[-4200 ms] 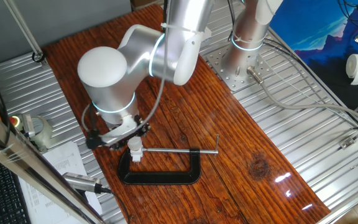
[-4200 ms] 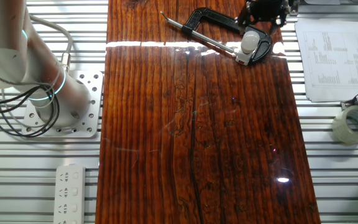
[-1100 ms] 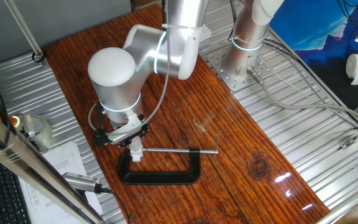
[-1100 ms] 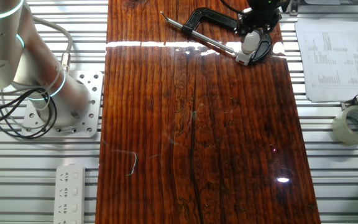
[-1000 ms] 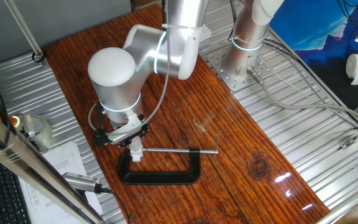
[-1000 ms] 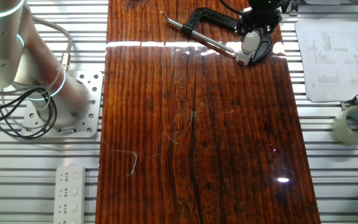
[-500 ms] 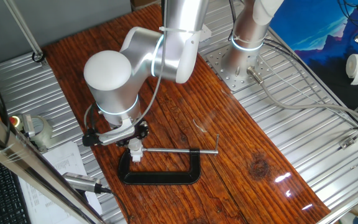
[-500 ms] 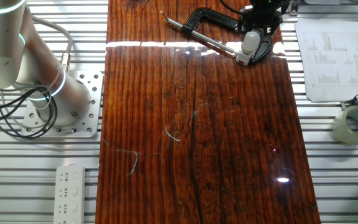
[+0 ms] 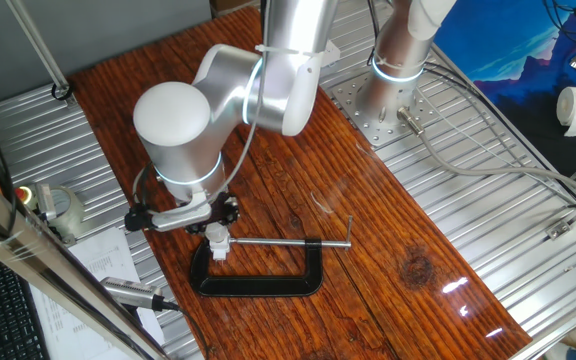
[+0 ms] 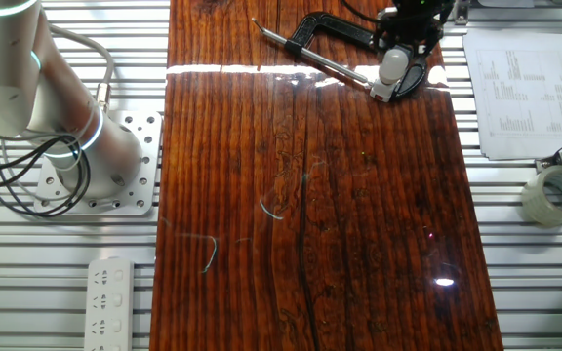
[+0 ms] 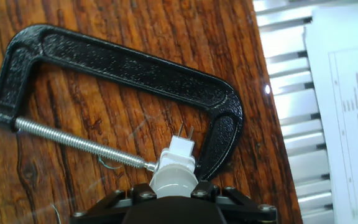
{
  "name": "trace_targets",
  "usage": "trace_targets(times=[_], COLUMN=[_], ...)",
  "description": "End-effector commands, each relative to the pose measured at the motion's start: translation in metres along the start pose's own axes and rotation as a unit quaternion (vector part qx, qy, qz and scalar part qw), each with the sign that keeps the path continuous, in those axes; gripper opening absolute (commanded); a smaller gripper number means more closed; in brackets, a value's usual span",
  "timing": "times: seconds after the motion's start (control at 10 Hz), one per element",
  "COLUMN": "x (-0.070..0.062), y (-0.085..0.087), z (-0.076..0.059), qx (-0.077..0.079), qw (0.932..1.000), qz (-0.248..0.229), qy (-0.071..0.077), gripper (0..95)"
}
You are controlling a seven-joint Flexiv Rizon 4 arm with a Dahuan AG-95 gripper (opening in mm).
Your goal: Install the light bulb by rotating it
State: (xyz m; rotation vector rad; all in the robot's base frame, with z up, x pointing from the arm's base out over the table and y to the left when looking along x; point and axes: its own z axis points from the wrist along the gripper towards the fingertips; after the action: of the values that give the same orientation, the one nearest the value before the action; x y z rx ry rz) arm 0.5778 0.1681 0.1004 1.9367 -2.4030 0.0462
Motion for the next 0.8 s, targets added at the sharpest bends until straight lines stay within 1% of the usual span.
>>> trace_targets(times=[0.1, 0.3, 0.5, 0.8], x=[0.001, 0.0005, 0.0003, 0.0003], y=[-0.0017, -0.0019, -0.002, -0.0021], z=[0.0001, -0.0004, -0.0005, -0.0001], qx=[0.003, 0.003, 0.002, 0.003], qw=[0.9991, 0.9977, 0.9948, 0.9892], qz=[0.041, 0.068, 0.102, 0.146], qy=[0.001, 0.0, -0.002, 0.0], gripper=[0.0, 0.0, 0.0, 0.0])
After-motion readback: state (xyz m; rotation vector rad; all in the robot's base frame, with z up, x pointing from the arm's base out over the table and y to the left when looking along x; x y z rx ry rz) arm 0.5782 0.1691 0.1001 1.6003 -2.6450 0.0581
